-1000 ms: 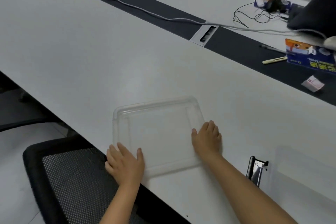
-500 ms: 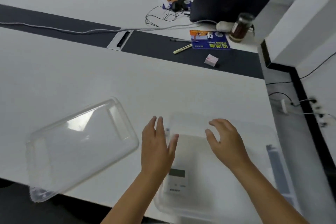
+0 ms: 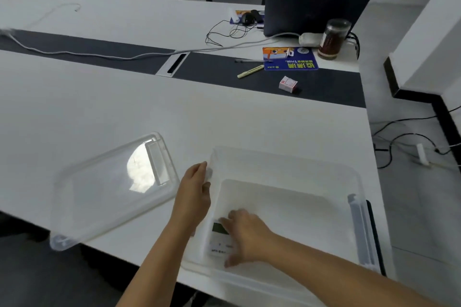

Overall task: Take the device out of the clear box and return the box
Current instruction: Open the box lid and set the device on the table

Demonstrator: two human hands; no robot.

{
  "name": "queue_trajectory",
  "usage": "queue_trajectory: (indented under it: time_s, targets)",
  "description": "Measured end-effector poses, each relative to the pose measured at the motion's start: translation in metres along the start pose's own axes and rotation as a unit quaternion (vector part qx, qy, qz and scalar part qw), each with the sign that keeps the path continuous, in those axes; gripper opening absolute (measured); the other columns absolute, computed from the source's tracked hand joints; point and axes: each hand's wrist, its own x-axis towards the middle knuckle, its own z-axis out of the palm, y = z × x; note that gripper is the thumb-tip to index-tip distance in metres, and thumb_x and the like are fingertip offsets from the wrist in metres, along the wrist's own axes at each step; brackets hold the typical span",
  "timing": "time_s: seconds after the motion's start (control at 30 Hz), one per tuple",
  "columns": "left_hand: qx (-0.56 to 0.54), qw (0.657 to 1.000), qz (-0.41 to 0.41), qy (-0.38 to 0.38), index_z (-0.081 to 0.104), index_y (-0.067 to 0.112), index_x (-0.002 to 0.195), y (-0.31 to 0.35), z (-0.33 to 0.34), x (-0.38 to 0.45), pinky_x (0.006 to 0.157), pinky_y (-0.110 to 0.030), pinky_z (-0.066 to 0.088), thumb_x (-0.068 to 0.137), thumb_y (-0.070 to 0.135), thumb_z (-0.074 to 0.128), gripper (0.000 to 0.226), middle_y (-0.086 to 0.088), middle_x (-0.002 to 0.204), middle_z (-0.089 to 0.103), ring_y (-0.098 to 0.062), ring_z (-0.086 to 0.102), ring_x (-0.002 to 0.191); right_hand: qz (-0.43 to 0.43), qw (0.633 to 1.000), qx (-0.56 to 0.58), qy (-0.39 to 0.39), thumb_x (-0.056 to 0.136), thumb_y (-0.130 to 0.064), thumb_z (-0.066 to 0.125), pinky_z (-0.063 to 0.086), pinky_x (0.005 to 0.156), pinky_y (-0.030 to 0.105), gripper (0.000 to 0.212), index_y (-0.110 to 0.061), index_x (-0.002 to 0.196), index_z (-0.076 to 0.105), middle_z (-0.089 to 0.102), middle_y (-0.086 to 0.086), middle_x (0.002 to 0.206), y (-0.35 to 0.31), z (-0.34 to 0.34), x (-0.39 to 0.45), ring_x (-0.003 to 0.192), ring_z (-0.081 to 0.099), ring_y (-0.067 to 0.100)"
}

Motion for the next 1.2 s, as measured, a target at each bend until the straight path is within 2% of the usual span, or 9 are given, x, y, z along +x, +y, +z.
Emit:
queue_trajectory:
  time_s: [0.1, 0.23, 0.37, 0.43, 0.53, 0.67, 0.83, 1.1, 1.2]
  targets:
    - [0.000, 1.000, 0.000, -0.004, 0.033, 0.007, 0.135, 0.000, 0.000, -0.001, 0.097, -0.013, 0.024, 0.091, 0.005, 0.040, 0.045, -0.009, 0.143, 0.038, -0.021, 0.036, 0.130, 0.008, 0.999, -0.029, 0.030, 0.068, -0.038, 0.070, 0.039, 0.086, 0.041, 0.076, -0.003, 0.126, 0.036, 0.045, 0.020, 0.120, -0.003, 0.013, 0.003, 0.108, 0.043, 0.035]
    - [0.036, 0.999, 0.025, 0.015, 0.030, 0.007, 0.136, 0.002, 0.005, -0.002, 0.096, -0.014, 0.024, 0.091, 0.003, 0.037, 0.046, -0.009, 0.143, 0.038, -0.021, 0.037, 0.129, 0.082, 0.993, 0.078, 0.043, 0.066, -0.031, 0.071, 0.043, 0.082, 0.034, 0.058, -0.005, 0.112, 0.046, 0.045, 0.015, 0.115, 0.007, -0.001, -0.005, 0.108, 0.043, 0.029]
    - [0.067, 0.995, 0.045, 0.062, 0.051, -0.003, 0.120, 0.004, 0.003, -0.003, 0.093, -0.034, 0.045, 0.081, -0.001, 0.054, 0.039, -0.022, 0.120, 0.059, -0.036, 0.053, 0.112, 0.116, 0.968, 0.176, 0.133, 0.057, -0.043, 0.068, 0.034, 0.057, 0.025, 0.041, -0.016, 0.081, 0.051, 0.043, 0.001, 0.082, 0.033, -0.039, -0.030, 0.082, 0.044, 0.018]
    - [0.024, 0.992, 0.064, 0.110, 0.062, -0.006, 0.103, 0.004, 0.007, -0.007, 0.083, -0.032, 0.052, 0.075, 0.007, 0.059, 0.031, -0.022, 0.098, 0.068, -0.030, 0.059, 0.097, 0.101, 0.933, 0.299, 0.174, 0.048, -0.047, 0.063, 0.036, 0.058, 0.022, 0.044, -0.016, 0.079, 0.060, 0.051, -0.001, 0.077, 0.048, -0.053, -0.054, 0.073, 0.048, 0.014]
    - [-0.145, 0.979, 0.102, 0.096, 0.062, 0.009, 0.106, 0.027, 0.007, -0.018, 0.083, -0.005, 0.042, 0.070, 0.039, 0.049, 0.049, 0.009, 0.100, 0.062, 0.000, 0.052, 0.097, 0.061, 0.820, 0.514, 0.242, 0.046, -0.035, 0.069, 0.047, 0.062, 0.013, 0.029, -0.028, 0.074, 0.065, 0.064, -0.004, 0.081, 0.067, -0.062, -0.088, 0.066, 0.060, -0.001]
    - [-0.265, 0.958, 0.090, -0.067, 0.044, 0.045, 0.103, 0.052, 0.035, -0.030, 0.076, -0.005, 0.046, 0.053, 0.050, 0.059, 0.053, 0.021, 0.112, 0.051, 0.016, 0.048, 0.105, 0.031, 0.751, 0.594, 0.285, 0.037, -0.035, 0.065, 0.050, 0.058, 0.011, 0.040, -0.025, 0.076, 0.067, 0.067, -0.005, 0.083, 0.079, -0.048, -0.099, 0.068, 0.064, -0.007]
    - [-0.266, 0.953, 0.096, -0.106, 0.042, 0.046, 0.104, 0.053, 0.049, -0.029, 0.077, -0.004, 0.045, 0.055, 0.048, 0.061, 0.053, 0.023, 0.111, 0.053, 0.016, 0.050, 0.104, 0.019, 0.754, 0.576, 0.314, 0.040, -0.038, 0.069, 0.050, 0.065, 0.014, 0.038, -0.028, 0.076, 0.066, 0.064, -0.004, 0.088, 0.085, -0.037, -0.098, 0.083, 0.065, 0.010]
    - [-0.305, 0.940, 0.107, -0.112, 0.054, 0.042, 0.099, 0.049, 0.046, -0.026, 0.080, -0.014, 0.051, 0.058, 0.042, 0.066, 0.042, 0.012, 0.097, 0.070, 0.000, 0.063, 0.099, -0.002, 0.788, 0.512, 0.341, 0.044, -0.043, 0.068, 0.050, 0.070, 0.010, 0.038, -0.035, 0.080, 0.061, 0.062, -0.008, 0.091, 0.082, -0.039, -0.091, 0.087, 0.060, -0.006]
    - [-0.316, 0.932, 0.128, -0.124, 0.060, 0.050, 0.098, 0.051, 0.043, -0.027, 0.080, -0.011, 0.050, 0.061, 0.035, 0.066, 0.040, 0.031, 0.102, 0.065, 0.004, 0.062, 0.098, -0.012, 0.804, 0.494, 0.332, 0.047, -0.044, 0.069, 0.052, 0.074, 0.013, 0.041, -0.036, 0.086, 0.059, 0.061, -0.007, 0.096, 0.081, -0.036, -0.090, 0.093, 0.058, -0.005]
